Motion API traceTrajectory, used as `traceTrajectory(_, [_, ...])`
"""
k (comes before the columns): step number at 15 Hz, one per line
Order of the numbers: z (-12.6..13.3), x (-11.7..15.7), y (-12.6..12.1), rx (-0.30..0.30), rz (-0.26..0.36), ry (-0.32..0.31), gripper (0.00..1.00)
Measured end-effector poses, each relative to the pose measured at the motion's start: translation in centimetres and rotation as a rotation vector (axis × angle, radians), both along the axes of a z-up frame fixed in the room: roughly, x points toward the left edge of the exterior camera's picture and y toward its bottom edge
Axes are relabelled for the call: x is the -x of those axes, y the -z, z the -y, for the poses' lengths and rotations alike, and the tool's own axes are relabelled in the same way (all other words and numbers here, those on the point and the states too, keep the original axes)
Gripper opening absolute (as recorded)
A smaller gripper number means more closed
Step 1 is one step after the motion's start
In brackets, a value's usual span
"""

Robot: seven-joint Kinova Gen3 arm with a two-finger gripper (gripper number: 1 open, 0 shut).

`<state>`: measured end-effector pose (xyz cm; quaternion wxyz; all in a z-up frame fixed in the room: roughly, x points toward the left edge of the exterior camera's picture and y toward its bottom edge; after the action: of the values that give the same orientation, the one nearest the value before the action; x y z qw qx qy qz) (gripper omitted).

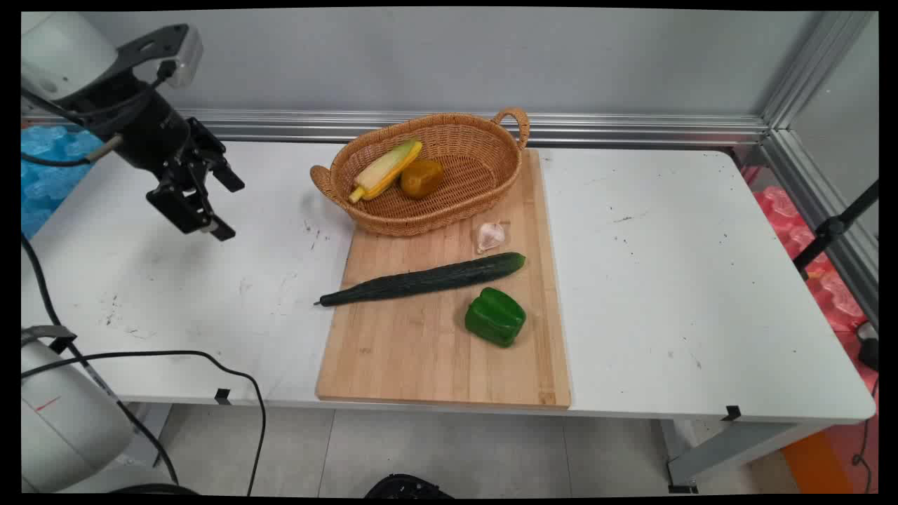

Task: Pick up the potato from the vegetable basket

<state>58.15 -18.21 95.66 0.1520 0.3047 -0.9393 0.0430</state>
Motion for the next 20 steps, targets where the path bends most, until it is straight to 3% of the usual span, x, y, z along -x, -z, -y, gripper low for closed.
traceTrajectory(5, [3.4,0.9,-0.2,0.049,-0.047,-0.164,1.0])
traceTrajectory(10, [8.5,3.4,0.6,0.098,-0.089,-0.273,1.0])
traceTrajectory(20, [17.6,9.3,6.3,0.14,-0.11,-0.433,1.0])
